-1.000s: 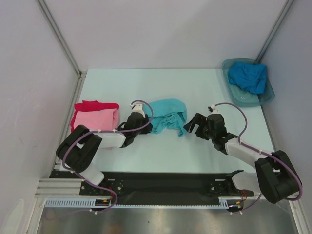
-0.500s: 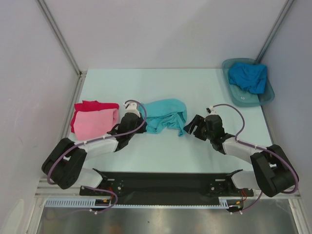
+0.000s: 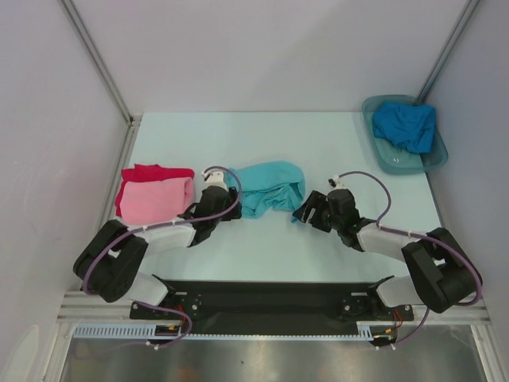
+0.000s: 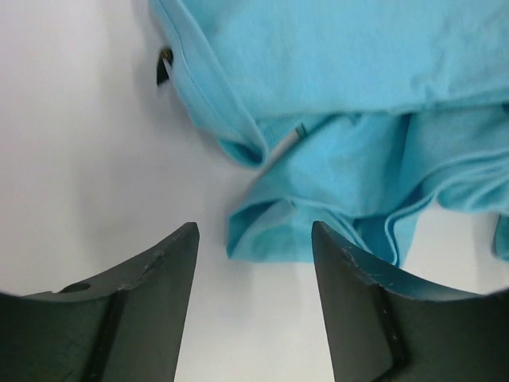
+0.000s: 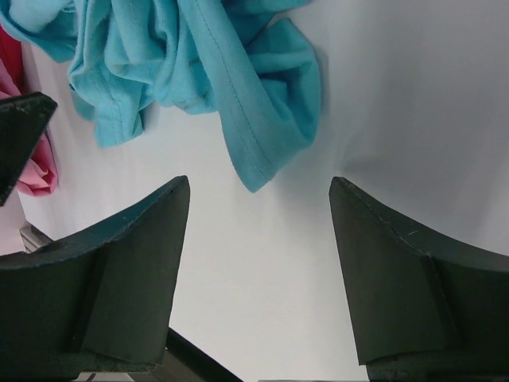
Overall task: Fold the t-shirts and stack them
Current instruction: Flatten the tshirt out
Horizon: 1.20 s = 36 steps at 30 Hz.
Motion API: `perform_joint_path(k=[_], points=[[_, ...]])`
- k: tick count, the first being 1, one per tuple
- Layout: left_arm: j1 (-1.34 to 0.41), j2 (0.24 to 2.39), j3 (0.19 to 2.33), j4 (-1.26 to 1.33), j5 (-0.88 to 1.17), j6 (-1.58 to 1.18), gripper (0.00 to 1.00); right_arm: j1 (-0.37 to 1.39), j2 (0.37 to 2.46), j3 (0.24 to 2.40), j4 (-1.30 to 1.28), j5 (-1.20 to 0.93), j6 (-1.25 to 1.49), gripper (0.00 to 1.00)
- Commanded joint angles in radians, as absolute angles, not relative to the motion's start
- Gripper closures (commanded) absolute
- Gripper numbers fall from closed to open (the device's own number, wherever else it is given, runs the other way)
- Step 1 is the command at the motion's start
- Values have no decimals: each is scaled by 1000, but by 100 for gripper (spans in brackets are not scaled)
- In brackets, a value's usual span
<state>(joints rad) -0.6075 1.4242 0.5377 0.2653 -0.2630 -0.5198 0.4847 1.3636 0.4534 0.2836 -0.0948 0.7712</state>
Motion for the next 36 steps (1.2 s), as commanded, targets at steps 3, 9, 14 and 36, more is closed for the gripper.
perform_joint_path(k=[3, 9, 14, 36], points=[[-575, 1468, 653, 245, -354, -477, 34, 469, 1301, 480, 278, -87, 753, 25], [-560, 1528, 684, 268, -408, -469, 35, 446, 1217, 466, 229, -104, 736, 25], [-561, 1594, 718, 271, -403, -469, 36, 419, 1131, 456, 170, -120, 723, 25], [-555, 1635, 749, 296, -356, -482, 100, 403, 1037, 388, 144, -127, 719, 26]])
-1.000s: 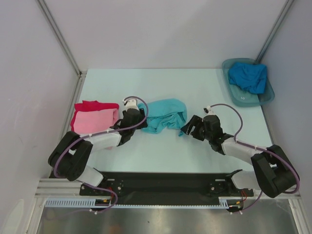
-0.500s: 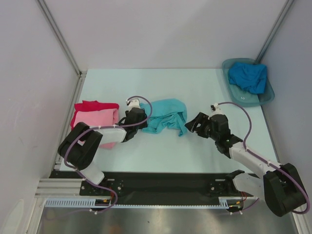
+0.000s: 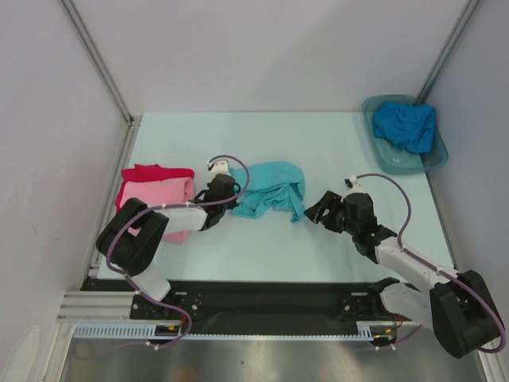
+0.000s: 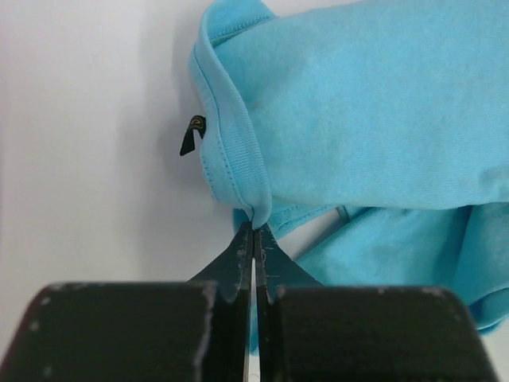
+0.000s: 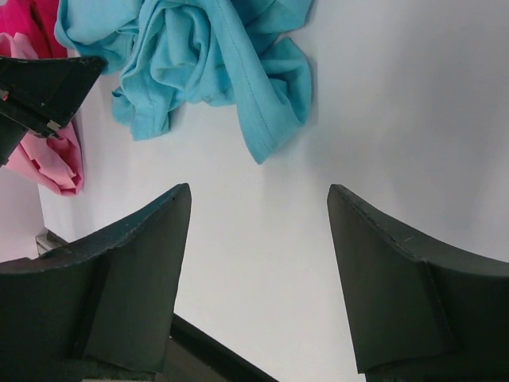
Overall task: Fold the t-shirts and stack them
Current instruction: Flatten the tshirt out
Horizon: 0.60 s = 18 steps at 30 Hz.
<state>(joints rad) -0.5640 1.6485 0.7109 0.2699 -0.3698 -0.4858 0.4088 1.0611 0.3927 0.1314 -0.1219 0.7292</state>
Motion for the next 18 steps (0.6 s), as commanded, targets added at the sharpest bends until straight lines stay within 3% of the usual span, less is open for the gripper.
perform_joint_path(k=[1, 8, 13, 18], points=[[-554, 1623, 750, 295, -354, -480, 100, 400, 1042, 387, 147, -127, 718, 26], [-555, 1528, 790, 143, -464, -460, 100, 397, 1141, 385, 210, -135, 722, 27], [-555, 1500, 916, -7, -626, -469, 100, 405, 1190, 370, 276, -147, 753, 27], [-554, 1563, 1107, -126, -626, -466, 100, 417, 1181, 365, 282, -141, 758, 27]])
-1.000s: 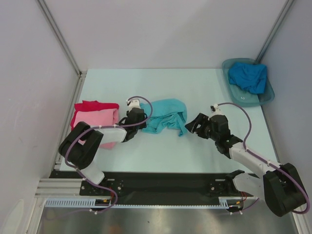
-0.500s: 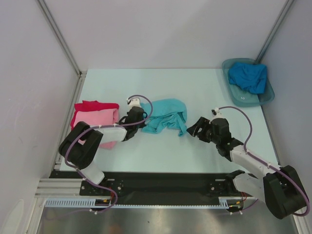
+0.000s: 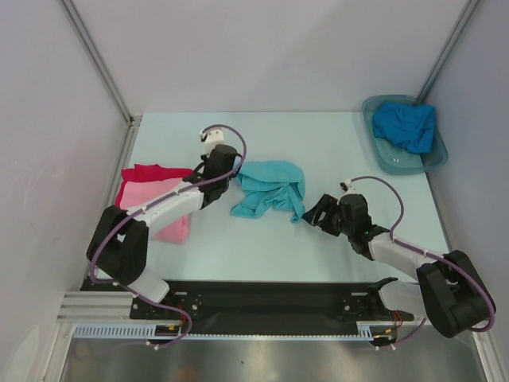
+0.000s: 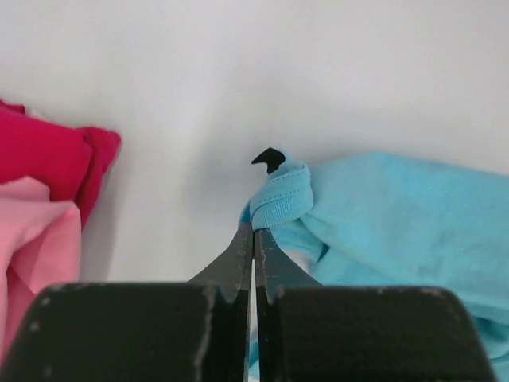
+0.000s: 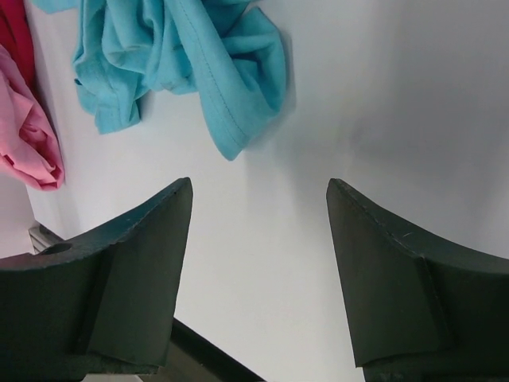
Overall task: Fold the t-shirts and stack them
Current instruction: Flatten the tshirt out
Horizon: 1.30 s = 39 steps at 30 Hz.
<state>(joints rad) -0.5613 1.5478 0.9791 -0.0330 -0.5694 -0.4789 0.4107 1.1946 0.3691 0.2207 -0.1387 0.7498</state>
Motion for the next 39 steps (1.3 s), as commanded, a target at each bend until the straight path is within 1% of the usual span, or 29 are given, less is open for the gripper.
perform_joint_path(k=[1, 2, 5, 9, 14, 26, 34, 37, 39], points=[[-554, 1597, 1141, -159, -620, -465, 100, 419, 1174, 365, 275, -138, 753, 28], [-552, 1612, 1205, -175, -617, -457, 100, 417, 1167, 367, 270, -135, 749, 27], [-554, 1655, 1293, -224, -607, -436, 100, 410, 1138, 362, 255, -132, 741, 27], [-554, 1704, 1492, -302, -638, -364, 99, 390, 1109, 351, 249, -137, 736, 27], [-548, 1706, 1649, -370, -652, -307, 100, 371, 1098, 341, 256, -150, 736, 27], [-515, 1658, 1896, -494, -690, -178, 100, 365, 1108, 324, 299, -166, 758, 28], [-500, 1589, 1936, -508, -733, -134, 100, 365, 1112, 316, 311, -161, 758, 28], [-500, 1575, 2014, -540, -709, -114, 100, 367, 1138, 311, 342, -170, 770, 28], [-500, 1589, 2115, -578, -686, -117, 100, 371, 1157, 313, 366, -176, 781, 28]])
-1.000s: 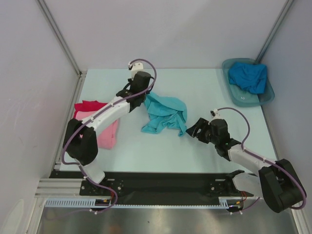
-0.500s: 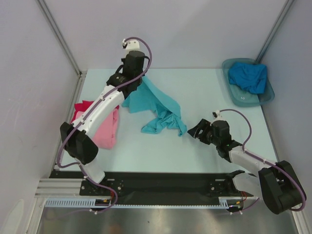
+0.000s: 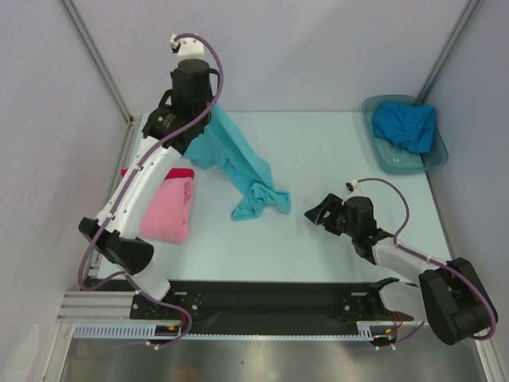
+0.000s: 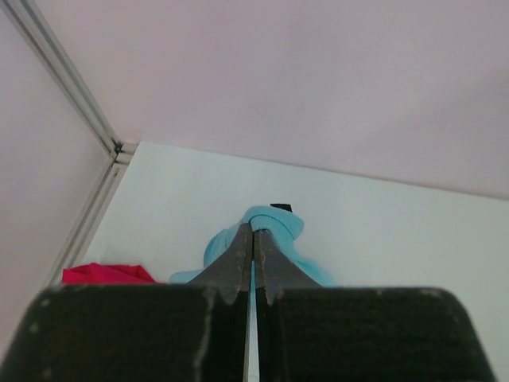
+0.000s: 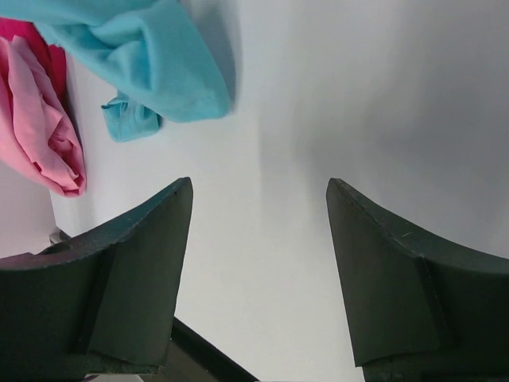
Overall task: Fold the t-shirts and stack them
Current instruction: Flatten the tshirt out
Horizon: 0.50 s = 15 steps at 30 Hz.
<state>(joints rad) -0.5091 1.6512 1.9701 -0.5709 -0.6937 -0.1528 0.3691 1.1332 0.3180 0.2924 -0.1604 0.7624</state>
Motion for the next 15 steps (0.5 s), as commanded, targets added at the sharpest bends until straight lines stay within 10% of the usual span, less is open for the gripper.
perform_joint_path(k=[1, 15], points=[[-500, 1592, 2147, -616, -680, -118, 100, 374, 1164, 313, 374, -178, 784, 28], [-502, 1463, 2252, -721, -519, -229, 100, 416, 1265, 445, 425, -227, 785, 28]])
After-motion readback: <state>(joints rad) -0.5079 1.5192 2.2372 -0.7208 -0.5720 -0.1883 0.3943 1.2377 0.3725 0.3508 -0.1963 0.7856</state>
